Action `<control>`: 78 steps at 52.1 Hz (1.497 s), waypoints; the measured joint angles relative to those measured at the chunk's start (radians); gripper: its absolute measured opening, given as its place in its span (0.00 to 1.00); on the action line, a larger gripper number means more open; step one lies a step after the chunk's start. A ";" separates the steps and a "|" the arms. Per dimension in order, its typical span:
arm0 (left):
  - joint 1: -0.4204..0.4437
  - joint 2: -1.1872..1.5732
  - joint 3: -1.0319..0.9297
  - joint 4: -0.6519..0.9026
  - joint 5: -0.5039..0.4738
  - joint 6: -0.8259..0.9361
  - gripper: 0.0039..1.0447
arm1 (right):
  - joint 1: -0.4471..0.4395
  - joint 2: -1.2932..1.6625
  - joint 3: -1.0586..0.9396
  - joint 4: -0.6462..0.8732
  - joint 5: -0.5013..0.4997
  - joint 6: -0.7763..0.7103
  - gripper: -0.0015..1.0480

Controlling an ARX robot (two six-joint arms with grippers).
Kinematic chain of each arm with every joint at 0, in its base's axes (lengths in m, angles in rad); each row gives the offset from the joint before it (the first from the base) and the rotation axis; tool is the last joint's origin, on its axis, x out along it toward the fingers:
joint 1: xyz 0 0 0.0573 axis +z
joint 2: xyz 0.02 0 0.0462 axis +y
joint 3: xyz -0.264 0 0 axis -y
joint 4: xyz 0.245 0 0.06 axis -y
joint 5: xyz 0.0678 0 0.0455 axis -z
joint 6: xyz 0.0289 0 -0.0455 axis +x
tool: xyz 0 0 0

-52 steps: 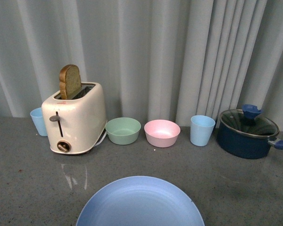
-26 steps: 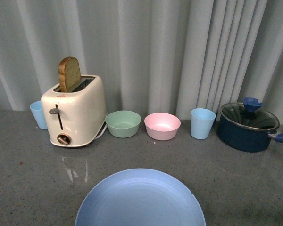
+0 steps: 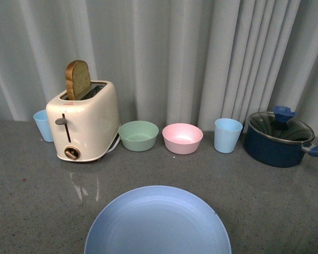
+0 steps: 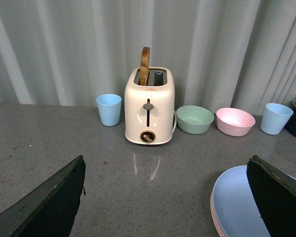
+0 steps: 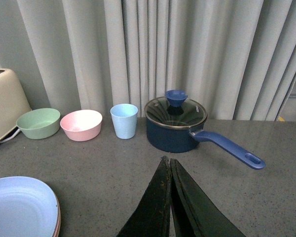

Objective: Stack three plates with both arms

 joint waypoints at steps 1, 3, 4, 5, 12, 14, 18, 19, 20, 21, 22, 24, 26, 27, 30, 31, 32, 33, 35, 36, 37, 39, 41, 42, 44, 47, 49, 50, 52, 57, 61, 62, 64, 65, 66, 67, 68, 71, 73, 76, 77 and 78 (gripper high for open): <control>0.000 0.000 0.000 0.000 0.000 0.000 0.94 | 0.000 -0.012 0.000 -0.011 0.000 0.000 0.03; 0.000 0.000 0.000 0.000 0.000 0.000 0.94 | 0.000 -0.038 0.000 -0.035 0.000 0.000 0.03; 0.000 0.000 0.000 0.000 0.000 0.000 0.94 | 0.000 -0.050 0.000 -0.047 0.000 0.000 0.03; 0.000 0.000 0.000 0.000 0.000 0.000 0.94 | 0.000 -0.056 0.000 -0.052 0.000 0.000 0.03; 0.000 0.000 0.000 0.000 0.000 0.000 0.94 | 0.000 -0.132 0.000 -0.123 0.000 0.000 0.03; 0.000 0.000 0.000 0.000 0.000 0.000 0.94 | 0.000 -0.154 0.000 -0.143 0.000 0.000 0.03; 0.000 0.000 0.000 0.000 0.000 0.000 0.94 | 0.000 -0.189 0.000 -0.177 0.000 0.000 0.03; 0.000 0.000 0.000 0.000 0.000 0.000 0.94 | 0.000 -0.198 0.000 -0.185 0.000 0.000 0.03; 0.000 0.000 0.000 0.000 0.000 0.000 0.94 | 0.000 -0.207 0.000 -0.194 0.000 0.000 0.03; 0.000 0.000 0.000 0.000 0.000 0.000 0.94 | 0.000 -0.212 0.000 -0.198 0.000 0.000 0.03; 0.000 0.000 0.000 0.000 0.000 0.000 0.94 | 0.000 -0.221 0.000 -0.207 0.000 0.000 0.03; 0.000 0.000 0.000 0.000 0.000 0.000 0.94 | 0.000 -0.238 0.000 -0.224 0.000 0.000 0.03; 0.000 0.000 0.000 0.000 0.000 0.000 0.94 | 0.000 -0.251 0.000 -0.236 0.000 0.000 0.03; 0.000 0.000 0.000 0.000 0.000 0.000 0.94 | 0.000 -0.259 0.000 -0.244 0.000 0.000 0.03; 0.000 0.000 0.000 0.000 0.000 0.000 0.94 | 0.000 -0.281 0.000 -0.266 0.000 0.000 0.03; 0.000 0.000 0.000 0.000 0.000 0.000 0.94 | 0.000 -0.285 0.000 -0.269 0.000 0.000 0.03; 0.000 0.000 0.000 0.000 0.000 0.000 0.94 | 0.000 -0.291 0.000 -0.275 0.000 0.000 0.03; 0.000 0.000 0.000 0.000 0.000 0.000 0.94 | 0.000 -0.299 0.000 -0.283 0.000 0.000 0.03; 0.000 0.000 0.000 0.000 0.000 0.000 0.94 | 0.000 -0.312 0.000 -0.296 0.000 0.000 0.03; 0.000 0.000 0.000 0.000 0.000 0.000 0.94 | 0.000 -0.316 0.000 -0.300 0.000 0.000 0.03; 0.000 0.000 0.000 0.000 0.000 0.000 0.94 | 0.000 -0.322 0.000 -0.306 0.000 0.000 0.03; 0.000 0.000 0.000 0.000 0.000 0.000 0.94 | 0.000 -0.335 0.000 -0.319 0.000 0.000 0.03; 0.000 0.000 0.000 0.000 0.000 0.000 0.94 | 0.000 -0.347 0.000 -0.331 0.000 0.000 0.03; 0.000 0.000 0.000 0.000 0.000 0.000 0.94 | 0.000 -0.356 0.000 -0.340 0.000 0.000 0.03; 0.000 0.000 0.000 0.000 0.000 0.000 0.94 | 0.000 -0.370 0.000 -0.354 0.000 0.000 0.03; 0.000 0.000 0.000 0.000 0.000 0.000 0.94 | 0.000 -0.390 0.000 -0.374 0.000 0.000 0.03; 0.000 0.000 0.000 0.000 0.000 0.000 0.94 | 0.000 -0.402 0.000 -0.386 0.000 0.000 0.03; 0.000 0.000 0.000 0.000 0.000 0.000 0.94 | 0.000 -0.409 0.000 -0.393 0.000 0.000 0.03; 0.000 0.000 0.000 0.000 0.000 0.000 0.94 | 0.000 -0.421 0.000 -0.406 0.000 0.000 0.03; 0.000 0.000 0.000 0.000 0.000 0.000 0.94 | 0.000 -0.538 0.000 -0.559 0.000 -0.001 0.03; 0.000 0.000 0.000 0.000 0.000 0.000 0.94 | 0.000 -0.584 0.000 -0.572 0.000 0.000 0.03; 0.000 0.000 0.000 0.000 0.000 0.000 0.94 | 0.000 -0.585 0.000 -0.573 0.000 0.000 0.03; 0.000 -0.001 0.000 0.000 0.000 0.000 0.94 | 0.000 -0.586 0.000 -0.575 0.000 0.000 0.03; 0.000 -0.001 0.000 0.000 0.000 0.000 0.94 | 0.000 -0.585 0.000 -0.576 0.000 -0.001 0.03; 0.000 -0.001 0.000 0.000 0.000 0.000 0.94 | 0.000 -0.586 0.000 -0.576 0.000 -0.001 0.03; 0.000 0.000 0.000 0.000 0.000 0.000 0.94 | 0.000 -0.586 0.000 -0.576 0.000 0.000 0.03; 0.000 0.000 0.000 0.000 0.000 0.000 0.94 | 0.000 -0.586 0.000 -0.576 0.000 -0.001 0.03; 0.000 0.000 0.000 0.000 0.000 0.000 0.94 | 0.000 -0.586 0.000 -0.577 -0.001 -0.002 0.09; 0.000 -0.001 0.000 0.000 0.000 0.000 0.94 | 0.000 -0.586 0.000 -0.577 0.000 -0.002 0.15; 0.000 -0.001 0.000 0.000 0.000 0.000 0.94 | 0.000 -0.586 0.000 -0.577 0.000 -0.002 0.24; 0.000 -0.001 0.000 0.000 0.000 0.000 0.94 | 0.000 -0.586 0.000 -0.577 0.000 -0.002 0.27; 0.000 -0.001 0.000 0.000 0.000 0.000 0.94 | 0.000 -0.586 0.000 -0.577 0.000 -0.002 0.31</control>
